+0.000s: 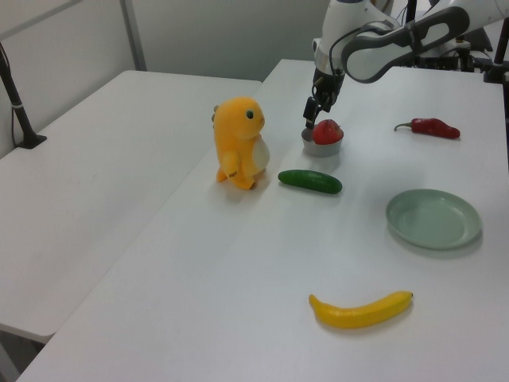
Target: Put the red apple in the bowl
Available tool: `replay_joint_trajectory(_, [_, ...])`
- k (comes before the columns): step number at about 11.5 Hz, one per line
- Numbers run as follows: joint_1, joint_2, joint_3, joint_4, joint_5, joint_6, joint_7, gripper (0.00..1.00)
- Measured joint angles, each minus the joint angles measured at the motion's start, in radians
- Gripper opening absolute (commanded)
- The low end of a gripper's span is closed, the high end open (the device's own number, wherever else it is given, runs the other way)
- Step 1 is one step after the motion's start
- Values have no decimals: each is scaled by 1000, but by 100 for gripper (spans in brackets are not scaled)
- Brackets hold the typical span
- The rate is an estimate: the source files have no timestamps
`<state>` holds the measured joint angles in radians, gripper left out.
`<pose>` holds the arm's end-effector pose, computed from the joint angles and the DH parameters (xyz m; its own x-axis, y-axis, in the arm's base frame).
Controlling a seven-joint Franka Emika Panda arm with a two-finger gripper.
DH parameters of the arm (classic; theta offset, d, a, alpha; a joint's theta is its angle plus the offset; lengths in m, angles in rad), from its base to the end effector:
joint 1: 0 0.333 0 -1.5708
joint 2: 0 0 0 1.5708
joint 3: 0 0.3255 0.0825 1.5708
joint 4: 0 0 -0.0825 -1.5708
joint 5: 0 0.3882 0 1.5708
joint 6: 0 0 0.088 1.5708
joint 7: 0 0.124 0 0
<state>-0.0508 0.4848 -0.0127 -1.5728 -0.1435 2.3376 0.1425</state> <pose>0.7237 -0.0487 0.3793 0.9531 -0.0999 0.2855 -0.1312 -0.9870 0.0926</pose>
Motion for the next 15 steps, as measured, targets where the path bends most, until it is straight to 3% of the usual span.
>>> replay_joint_trajectory(2, [0, -40, 1, 17, 0, -45, 0, 100])
replay_joint_trajectory(5, [7, -169, 27, 24, 27, -256, 0, 100])
replay_joint_trajectory(8, [76, -292, 42, 17, 62, -477, 1, 100])
replay_joint_trajectory(10, [125, -355, 42, 0, 97, -543, 18, 100])
replay_joint_trajectory(12, [138, -421, 26, -39, 153, -543, 30, 100])
replay_joint_trajectory(15, [195, -475, -42, -73, 165, -543, 31, 100])
